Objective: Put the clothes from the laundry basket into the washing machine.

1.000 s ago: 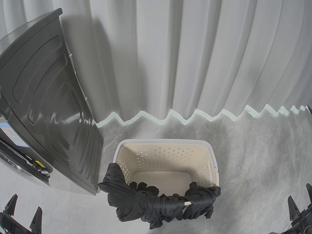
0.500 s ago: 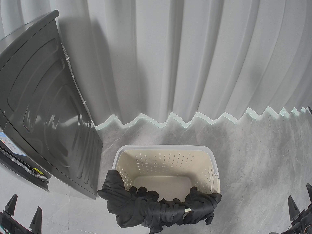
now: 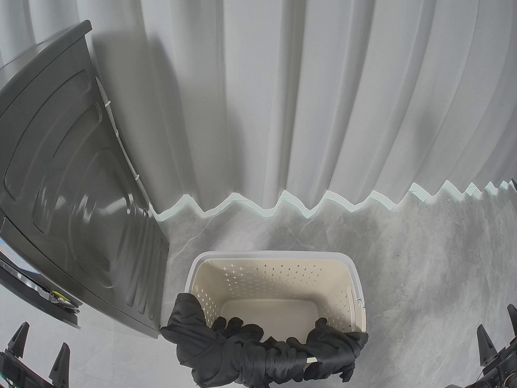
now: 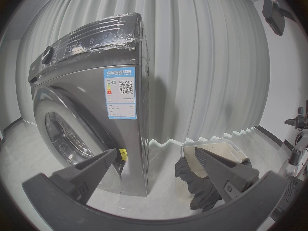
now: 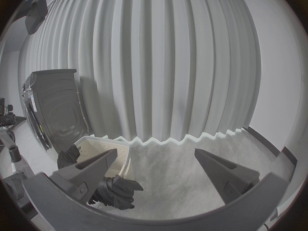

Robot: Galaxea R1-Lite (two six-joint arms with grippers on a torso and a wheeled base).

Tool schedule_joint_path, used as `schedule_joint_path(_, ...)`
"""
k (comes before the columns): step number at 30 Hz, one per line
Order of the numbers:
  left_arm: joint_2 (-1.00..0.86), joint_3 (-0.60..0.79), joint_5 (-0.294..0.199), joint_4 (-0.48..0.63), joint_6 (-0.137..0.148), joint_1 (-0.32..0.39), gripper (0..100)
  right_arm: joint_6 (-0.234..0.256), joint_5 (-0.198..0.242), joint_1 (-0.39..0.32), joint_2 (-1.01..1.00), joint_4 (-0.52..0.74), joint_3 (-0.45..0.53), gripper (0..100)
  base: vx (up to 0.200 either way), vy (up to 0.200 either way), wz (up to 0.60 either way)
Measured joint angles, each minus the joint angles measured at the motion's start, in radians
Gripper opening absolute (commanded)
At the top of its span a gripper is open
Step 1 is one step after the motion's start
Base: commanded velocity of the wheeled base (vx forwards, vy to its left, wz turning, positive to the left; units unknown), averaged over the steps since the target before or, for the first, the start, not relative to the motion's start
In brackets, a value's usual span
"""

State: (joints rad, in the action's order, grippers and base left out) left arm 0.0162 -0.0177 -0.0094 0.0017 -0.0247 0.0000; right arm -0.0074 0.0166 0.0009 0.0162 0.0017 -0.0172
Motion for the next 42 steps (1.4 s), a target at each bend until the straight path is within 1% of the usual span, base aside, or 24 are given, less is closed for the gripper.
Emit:
schedule_joint_path(7, 0.000, 0.000, 0.000, 0.000, 0.000, 0.000, 100, 0.000, 0.000, 0.000, 0.000, 0.000, 0.000, 100, 0.000, 0.000, 0.00)
schedule_joint_path(13, 0.000, 0.000, 0.000, 0.000, -0.001, 0.000, 100, 0.000, 0.000, 0.000, 0.000, 0.000, 0.000, 100, 0.200, 0.000, 0.00)
schedule_joint_path(42, 0.000, 0.000, 0.000, -0.001, 0.000, 0.000, 100, 0.000, 0.000, 0.000, 0.000, 0.000, 0.000, 100, 0.000, 0.000, 0.00)
